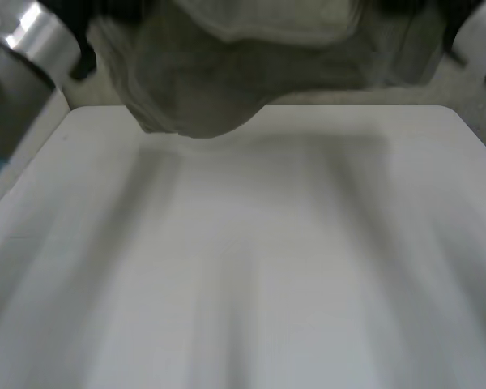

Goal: Fold the towel.

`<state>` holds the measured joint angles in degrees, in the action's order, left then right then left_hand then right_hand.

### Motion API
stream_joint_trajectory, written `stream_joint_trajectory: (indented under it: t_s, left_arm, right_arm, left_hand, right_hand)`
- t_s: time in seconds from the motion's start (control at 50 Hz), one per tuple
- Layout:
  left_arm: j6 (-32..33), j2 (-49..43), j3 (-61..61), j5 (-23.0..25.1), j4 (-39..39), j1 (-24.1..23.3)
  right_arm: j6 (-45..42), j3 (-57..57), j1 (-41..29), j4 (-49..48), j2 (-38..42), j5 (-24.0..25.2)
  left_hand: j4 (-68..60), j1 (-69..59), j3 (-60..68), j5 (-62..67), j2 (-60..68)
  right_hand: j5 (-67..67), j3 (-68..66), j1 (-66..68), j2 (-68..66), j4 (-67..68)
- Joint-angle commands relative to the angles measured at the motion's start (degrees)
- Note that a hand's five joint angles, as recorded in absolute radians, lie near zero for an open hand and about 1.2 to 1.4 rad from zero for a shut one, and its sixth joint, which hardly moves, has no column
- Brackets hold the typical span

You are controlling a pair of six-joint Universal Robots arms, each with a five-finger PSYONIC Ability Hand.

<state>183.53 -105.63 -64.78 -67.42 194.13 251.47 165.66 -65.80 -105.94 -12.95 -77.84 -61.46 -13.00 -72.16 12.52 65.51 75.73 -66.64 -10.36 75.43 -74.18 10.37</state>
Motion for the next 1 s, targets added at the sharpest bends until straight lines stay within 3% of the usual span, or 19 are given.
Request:
stream_joint_trajectory:
  t_s: [0.02,0.12,0.3,0.5,0.56,0.58,0.6,0.62,0.64,0.66,0.7,0.8,1.0]
  left_arm:
    - [10.3,-1.2,-15.4,2.6,-0.3,0.5]
    - [19.5,-7.3,-28.6,2.6,-0.3,-0.8]
    - [20.7,-11.7,-35.0,2.2,1.0,-2.2]
    - [20.6,-11.6,-37.3,1.0,4.1,-1.2]
    - [20.6,-11.5,-37.4,-1.5,5.7,-1.1]
    - [20.4,-11.5,-37.5,-3.1,6.4,-1.1]
    - [20.4,-11.5,-37.5,-3.1,6.4,-1.1]
    - [19.9,-11.4,-37.5,-4.6,7.0,-1.0]
    - [19.0,-11.4,-37.5,-6.0,7.7,-1.0]
    - [19.0,-11.3,-37.5,-6.0,7.7,-1.0]
    - [16.6,-11.4,-37.6,-7.9,8.4,-1.1]
    - [14.1,-11.4,-37.6,-9.0,8.9,-0.9]
    - [13.7,-11.6,-38.7,-9.4,8.5,-0.1]
  right_arm:
    - [-10.9,-16.9,1.5,0.3,0.1,5.2]
    - [-18.4,-27.7,1.6,0.1,1.7,5.5]
    - [-26.4,-39.8,5.7,0.0,5.2,6.2]
    - [-23.5,-41.5,7.2,0.2,2.6,4.2]
    - [-18.6,-41.5,6.9,0.0,2.5,1.5]
    - [-15.5,-41.4,6.8,-0.3,2.5,0.0]
    - [-12.1,-41.2,6.7,-0.4,3.0,-1.5]
    - [-12.0,-41.2,6.7,-0.4,3.0,-1.5]
    - [-8.5,-40.7,6.9,-0.1,3.1,-2.7]
    - [-8.5,-40.7,6.9,-0.1,3.1,-2.7]
    - [-2.7,-40.6,6.9,0.0,3.5,-4.0]
    - [2.6,-40.9,5.8,-0.4,3.9,-4.8]
    - [10.3,-41.9,3.7,-1.0,4.6,-9.3]
  left_hand:
    - [3.0,-7.8,-2.5,4.5,4.3]
    - [3.0,-7.8,-2.5,4.5,4.3]
    - [3.0,-7.8,-2.5,4.5,4.3]
    - [3.0,-7.8,-2.5,4.5,4.3]
    - [3.0,2.7,-2.5,-6.1,-6.3]
    - [3.0,9.6,-2.5,-12.9,-13.1]
    - [3.0,9.6,-2.5,-13.0,-13.2]
    - [3.0,17.3,-2.5,-20.6,-20.9]
    - [3.0,24.4,-2.5,-27.7,-27.9]
    - [3.0,24.4,-2.5,-27.8,-28.0]
    - [3.0,33.6,-2.5,-37.0,-37.2]
    - [3.0,41.1,-2.5,-44.4,-44.7]
    - [3.0,43.4,-2.5,-46.8,-47.0]
  right_hand:
    - [-3.4,0.4,4.6,-5.8,-0.4]
    - [-3.4,0.4,4.6,-5.8,-0.4]
    - [-3.4,0.4,4.6,-5.8,-0.4]
    - [-3.4,0.4,4.6,-5.8,-0.4]
    - [-3.4,0.4,4.6,-5.8,-0.4]
    - [4.2,0.4,-3.0,1.8,-0.4]
    - [30.0,0.4,-28.8,27.5,-0.4]
    - [30.2,0.4,-29.0,27.8,-0.4]
    - [48.5,0.4,-47.3,46.1,-0.4]
    - [48.7,0.4,-47.5,46.3,-0.4]
    - [64.3,0.4,-63.1,61.9,-0.4]
    - [66.6,0.4,-65.3,64.1,-0.4]
    - [65.4,0.4,-64.2,62.9,-0.4]
